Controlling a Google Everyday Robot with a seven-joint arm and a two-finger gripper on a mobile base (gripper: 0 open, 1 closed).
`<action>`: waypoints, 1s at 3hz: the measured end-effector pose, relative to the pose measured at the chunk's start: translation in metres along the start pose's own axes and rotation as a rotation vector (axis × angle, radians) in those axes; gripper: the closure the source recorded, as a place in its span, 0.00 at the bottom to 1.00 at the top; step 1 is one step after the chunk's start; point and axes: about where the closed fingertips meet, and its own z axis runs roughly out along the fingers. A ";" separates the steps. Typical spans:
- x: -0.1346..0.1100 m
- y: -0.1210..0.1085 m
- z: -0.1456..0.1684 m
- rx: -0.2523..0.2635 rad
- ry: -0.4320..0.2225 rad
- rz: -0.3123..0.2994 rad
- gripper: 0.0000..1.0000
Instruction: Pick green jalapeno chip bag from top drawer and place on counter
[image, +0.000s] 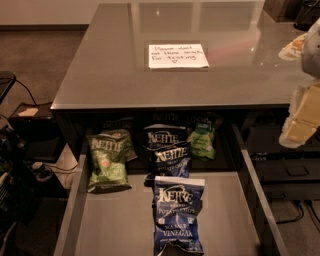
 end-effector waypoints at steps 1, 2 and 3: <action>-0.001 0.000 0.000 0.004 -0.004 -0.001 0.00; -0.015 0.011 0.018 -0.015 -0.069 -0.006 0.00; -0.045 0.027 0.048 -0.057 -0.157 -0.005 0.00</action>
Offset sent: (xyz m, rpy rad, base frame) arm -0.0044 0.0479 -0.0484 0.1699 0.0124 0.0691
